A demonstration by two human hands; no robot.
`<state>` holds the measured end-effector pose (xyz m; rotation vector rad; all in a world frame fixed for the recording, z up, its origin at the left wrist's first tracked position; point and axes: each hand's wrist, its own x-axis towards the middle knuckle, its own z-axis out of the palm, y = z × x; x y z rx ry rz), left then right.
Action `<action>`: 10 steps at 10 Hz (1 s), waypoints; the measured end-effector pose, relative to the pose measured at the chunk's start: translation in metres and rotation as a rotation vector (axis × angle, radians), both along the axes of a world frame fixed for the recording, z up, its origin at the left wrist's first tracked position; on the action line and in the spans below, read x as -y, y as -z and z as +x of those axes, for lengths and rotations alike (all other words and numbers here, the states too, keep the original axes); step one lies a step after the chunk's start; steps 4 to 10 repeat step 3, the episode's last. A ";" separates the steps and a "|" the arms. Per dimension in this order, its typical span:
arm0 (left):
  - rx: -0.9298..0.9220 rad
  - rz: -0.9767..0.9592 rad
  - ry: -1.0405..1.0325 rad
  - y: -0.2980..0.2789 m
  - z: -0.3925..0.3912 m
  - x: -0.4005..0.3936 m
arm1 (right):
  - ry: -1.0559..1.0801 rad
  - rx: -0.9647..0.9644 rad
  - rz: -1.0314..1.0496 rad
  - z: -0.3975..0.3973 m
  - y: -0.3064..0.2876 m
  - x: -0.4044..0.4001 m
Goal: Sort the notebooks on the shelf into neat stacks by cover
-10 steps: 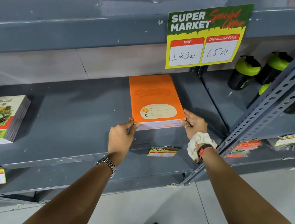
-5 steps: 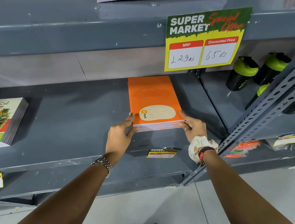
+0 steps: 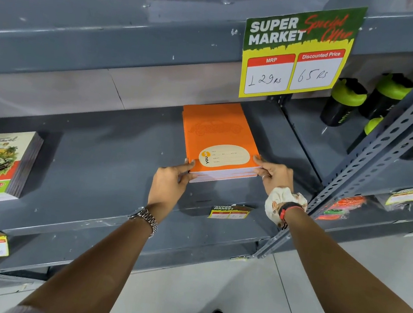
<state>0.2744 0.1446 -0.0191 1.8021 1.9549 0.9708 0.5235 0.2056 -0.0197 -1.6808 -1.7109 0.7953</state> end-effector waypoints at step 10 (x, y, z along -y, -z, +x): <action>-0.054 -0.049 0.070 -0.023 -0.016 0.028 | 0.008 0.102 0.060 -0.021 -0.011 0.031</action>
